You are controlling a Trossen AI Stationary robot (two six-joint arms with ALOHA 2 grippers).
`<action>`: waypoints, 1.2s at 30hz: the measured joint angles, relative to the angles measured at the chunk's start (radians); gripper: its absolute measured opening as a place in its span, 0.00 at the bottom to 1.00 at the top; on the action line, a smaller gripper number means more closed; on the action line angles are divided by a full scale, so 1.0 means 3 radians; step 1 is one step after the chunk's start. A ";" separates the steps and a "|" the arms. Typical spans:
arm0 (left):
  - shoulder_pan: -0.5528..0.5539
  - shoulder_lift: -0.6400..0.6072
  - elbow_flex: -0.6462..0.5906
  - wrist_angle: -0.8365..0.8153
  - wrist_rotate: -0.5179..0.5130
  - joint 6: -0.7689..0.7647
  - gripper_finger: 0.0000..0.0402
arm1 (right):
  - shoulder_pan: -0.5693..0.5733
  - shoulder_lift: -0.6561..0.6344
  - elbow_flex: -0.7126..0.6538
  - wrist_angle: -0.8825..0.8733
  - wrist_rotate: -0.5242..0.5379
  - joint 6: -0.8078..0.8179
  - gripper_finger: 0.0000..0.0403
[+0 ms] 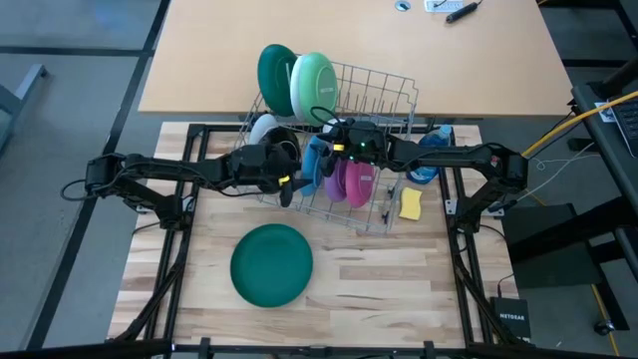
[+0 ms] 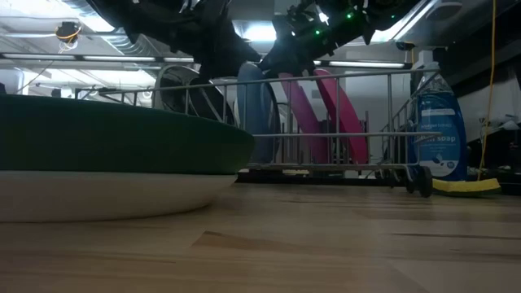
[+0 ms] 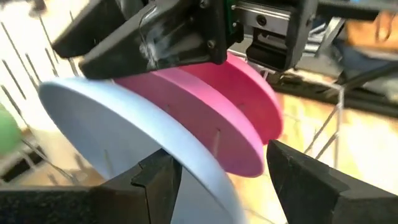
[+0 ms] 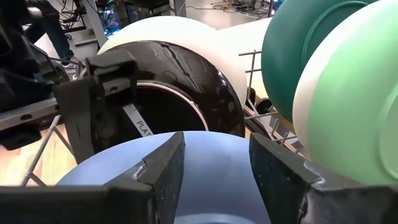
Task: Sort dishes
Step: Put the light blue plate in the dish rack
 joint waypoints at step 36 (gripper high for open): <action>-0.0024 -0.0459 0.0011 -0.0359 -0.0386 -0.0058 0.55 | 0.0000 0.0015 -0.0015 -0.0040 0.0379 -0.0009 0.46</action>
